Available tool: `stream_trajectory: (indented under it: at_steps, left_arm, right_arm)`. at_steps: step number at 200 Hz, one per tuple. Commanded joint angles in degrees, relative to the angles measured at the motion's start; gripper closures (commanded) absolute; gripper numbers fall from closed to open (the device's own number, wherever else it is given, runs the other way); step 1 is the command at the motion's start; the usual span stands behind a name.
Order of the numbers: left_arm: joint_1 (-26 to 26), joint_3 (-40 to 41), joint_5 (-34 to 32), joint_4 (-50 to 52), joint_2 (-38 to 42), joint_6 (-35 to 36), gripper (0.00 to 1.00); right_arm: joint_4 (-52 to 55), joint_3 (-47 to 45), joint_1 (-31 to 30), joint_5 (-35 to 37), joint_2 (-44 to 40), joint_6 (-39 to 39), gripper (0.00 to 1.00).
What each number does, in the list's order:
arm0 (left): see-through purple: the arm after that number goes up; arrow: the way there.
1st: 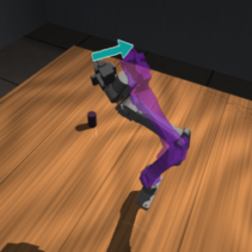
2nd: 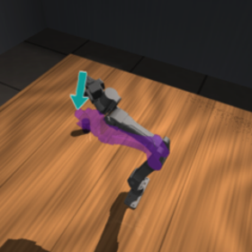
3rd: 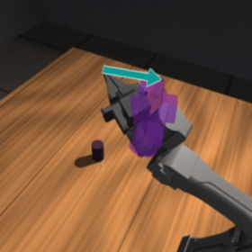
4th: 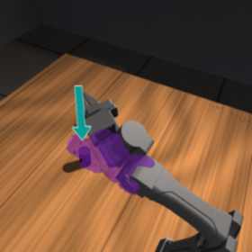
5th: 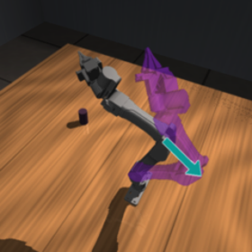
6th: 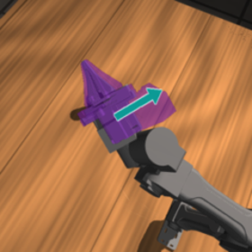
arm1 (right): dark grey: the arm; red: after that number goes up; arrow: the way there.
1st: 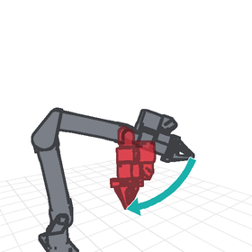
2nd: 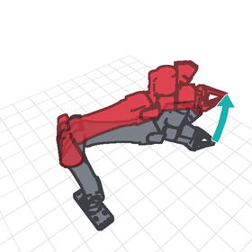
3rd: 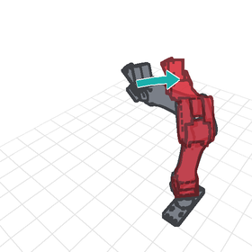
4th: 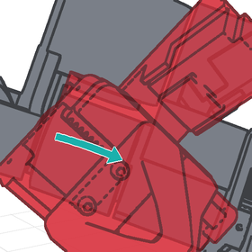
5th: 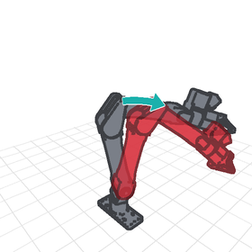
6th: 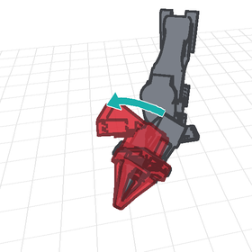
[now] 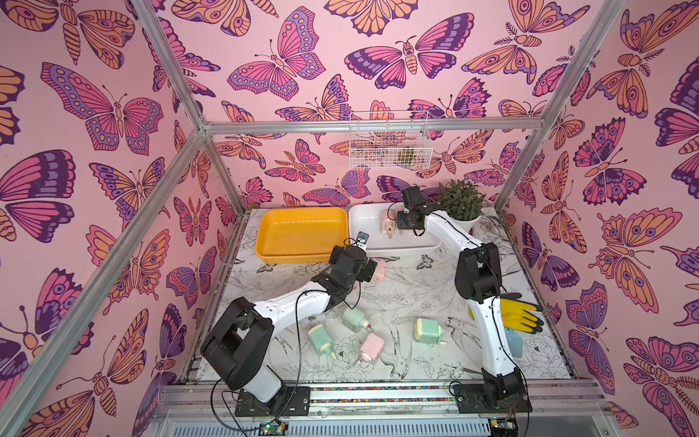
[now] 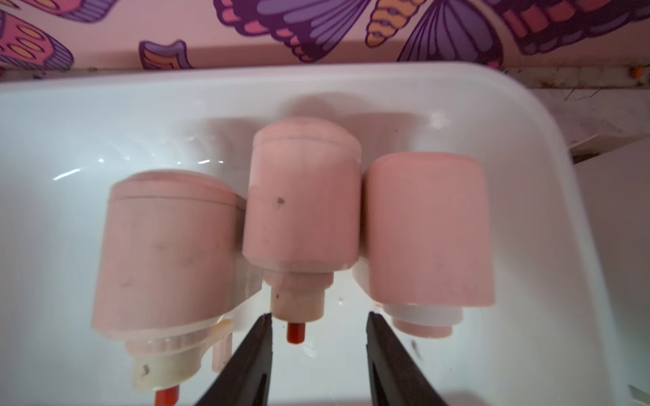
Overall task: Place the pencil sharpeners by color into the storage box
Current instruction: Adjust the pencil sharpener in the storage box.
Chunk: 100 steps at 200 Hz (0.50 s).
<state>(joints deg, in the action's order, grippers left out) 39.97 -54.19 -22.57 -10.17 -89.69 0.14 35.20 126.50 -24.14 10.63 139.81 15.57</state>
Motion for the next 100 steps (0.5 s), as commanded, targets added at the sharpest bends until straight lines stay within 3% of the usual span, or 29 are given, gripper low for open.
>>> stream_trajectory:
  at_steps: [1, 100]
  left_arm:
    - [-0.50, -1.24, -1.16, 1.45, -0.36, 0.22, 0.00]
    - [-0.49, -1.79, -2.21, 1.47, -1.54, 1.88, 0.00]
  right_arm:
    - [0.20, 2.24, -0.40, -1.09, 0.62, 1.64, 0.54]
    - [-0.53, 8.10, -0.12, -0.58, 6.09, 2.88, 0.66]
